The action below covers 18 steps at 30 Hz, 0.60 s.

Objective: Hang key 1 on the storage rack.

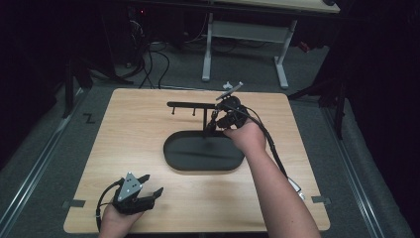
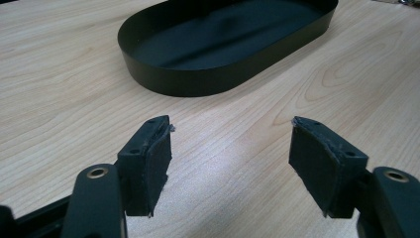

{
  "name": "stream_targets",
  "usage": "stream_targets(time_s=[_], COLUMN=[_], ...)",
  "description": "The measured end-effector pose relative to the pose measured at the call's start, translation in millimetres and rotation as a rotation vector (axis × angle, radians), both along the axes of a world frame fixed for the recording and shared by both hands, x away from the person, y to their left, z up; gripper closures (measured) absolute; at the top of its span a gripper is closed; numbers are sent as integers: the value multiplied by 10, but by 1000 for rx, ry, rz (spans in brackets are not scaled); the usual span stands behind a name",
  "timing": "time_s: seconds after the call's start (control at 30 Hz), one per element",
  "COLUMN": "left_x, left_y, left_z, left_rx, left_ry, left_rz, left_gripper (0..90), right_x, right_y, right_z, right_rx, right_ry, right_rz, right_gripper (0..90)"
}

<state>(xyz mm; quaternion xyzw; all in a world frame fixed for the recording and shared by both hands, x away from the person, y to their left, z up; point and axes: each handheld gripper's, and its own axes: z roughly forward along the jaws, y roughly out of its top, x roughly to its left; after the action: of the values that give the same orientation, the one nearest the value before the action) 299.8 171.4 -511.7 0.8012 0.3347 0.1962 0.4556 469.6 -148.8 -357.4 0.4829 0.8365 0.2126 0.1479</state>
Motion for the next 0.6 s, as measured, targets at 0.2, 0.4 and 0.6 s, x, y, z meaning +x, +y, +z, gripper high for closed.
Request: stream_targets(time_s=[0.2, 0.4, 0.6], left_x=[9, 5, 1], left_y=[-6, -29, -50], left_z=[-9, -16, -26], left_rx=[1, 6, 19], left_ry=[-2, 1, 4], left_rz=[2, -1, -8], left_gripper=[334, 333, 333], right_x=[-178, -447, -640], right_y=[-106, -278, -398], right_z=[-31, -236, -411], right_rx=[20, 46, 81], right_ry=[-5, -32, -43], right_rz=[12, 8, 16], right_gripper=[666, 603, 583])
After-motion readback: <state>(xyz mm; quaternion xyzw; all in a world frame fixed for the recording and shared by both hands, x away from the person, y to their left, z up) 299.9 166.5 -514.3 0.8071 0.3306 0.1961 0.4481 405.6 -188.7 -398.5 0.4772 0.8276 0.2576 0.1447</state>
